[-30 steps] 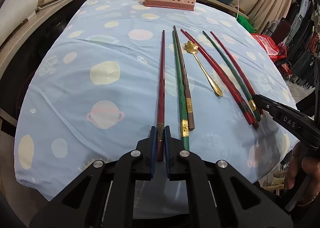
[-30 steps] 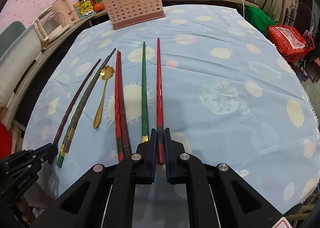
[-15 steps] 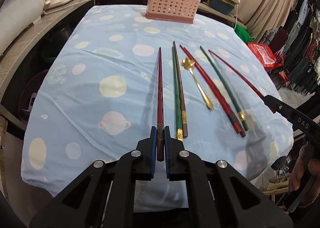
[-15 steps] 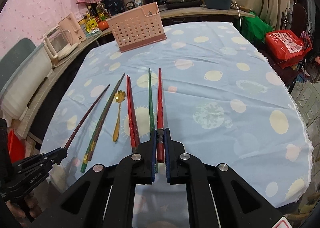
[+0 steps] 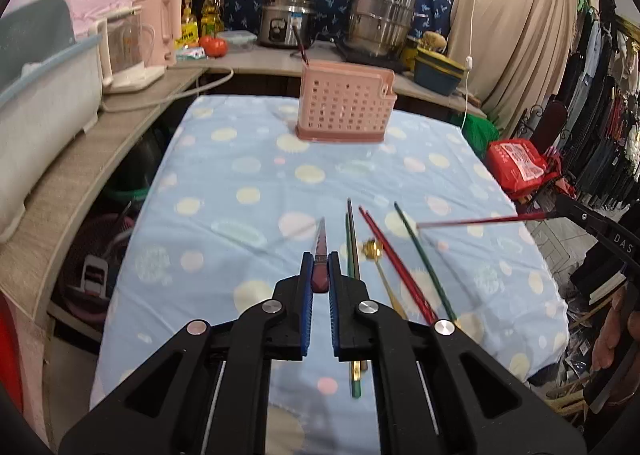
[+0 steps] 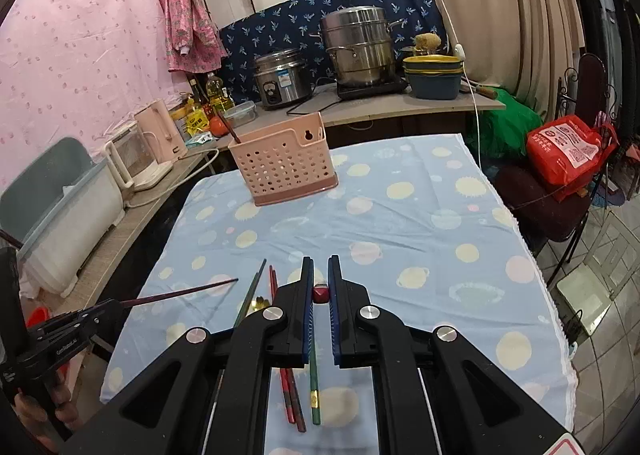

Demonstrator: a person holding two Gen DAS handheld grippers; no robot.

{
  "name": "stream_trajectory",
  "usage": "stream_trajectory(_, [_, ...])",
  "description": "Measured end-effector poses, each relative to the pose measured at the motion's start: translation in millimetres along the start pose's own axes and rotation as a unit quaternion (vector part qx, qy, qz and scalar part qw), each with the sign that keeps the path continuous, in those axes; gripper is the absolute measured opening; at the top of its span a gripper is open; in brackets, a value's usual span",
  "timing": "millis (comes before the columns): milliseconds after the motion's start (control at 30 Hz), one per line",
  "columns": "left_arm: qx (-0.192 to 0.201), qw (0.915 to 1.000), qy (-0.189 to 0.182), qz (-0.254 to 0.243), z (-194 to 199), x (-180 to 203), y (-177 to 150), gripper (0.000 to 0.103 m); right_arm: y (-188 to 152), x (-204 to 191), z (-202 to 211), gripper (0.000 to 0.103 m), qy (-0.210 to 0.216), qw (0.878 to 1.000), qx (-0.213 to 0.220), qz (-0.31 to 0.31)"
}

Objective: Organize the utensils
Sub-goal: 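Carry both chopsticks to the pink caddy and release them inside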

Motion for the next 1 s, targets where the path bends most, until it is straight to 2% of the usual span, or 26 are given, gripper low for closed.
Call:
stream_trajectory(200, [0.041,0.9991,0.0,-0.009,8.9,7.4,50.0,0.007,44.0,-1.5,2.5,0.007,0.015,0.999,0.03,0.007])
stream_trajectory(467, [0.093,0.9953,-0.018,-0.017,19.8,25.0,129.5,0.007,108.8,-1.2,-9.1,0.007,0.028,0.998,0.06,0.016])
stream_trajectory(800, [0.165,0.9857,-0.024,-0.028,19.9,51.3,240.6,0.007,206.4,-7.8,-40.6,0.007,0.031,0.993,0.11,0.025])
stream_trajectory(1000, [0.197,0.9792,-0.039,-0.025,1.0,68.9,305.1,0.007,269.1,-9.0,-78.5,0.007,0.032,0.99,0.134,0.002])
Point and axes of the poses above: each gripper's, at about its wrist camera, not at the fingertips, and z roughly against the way its jaws point, x to its right, y to its top, the point moved 9 cm from there along -z, roughly the way its jaws point, and after that the axes turned 6 degrees about z, right-handed, at the moved point
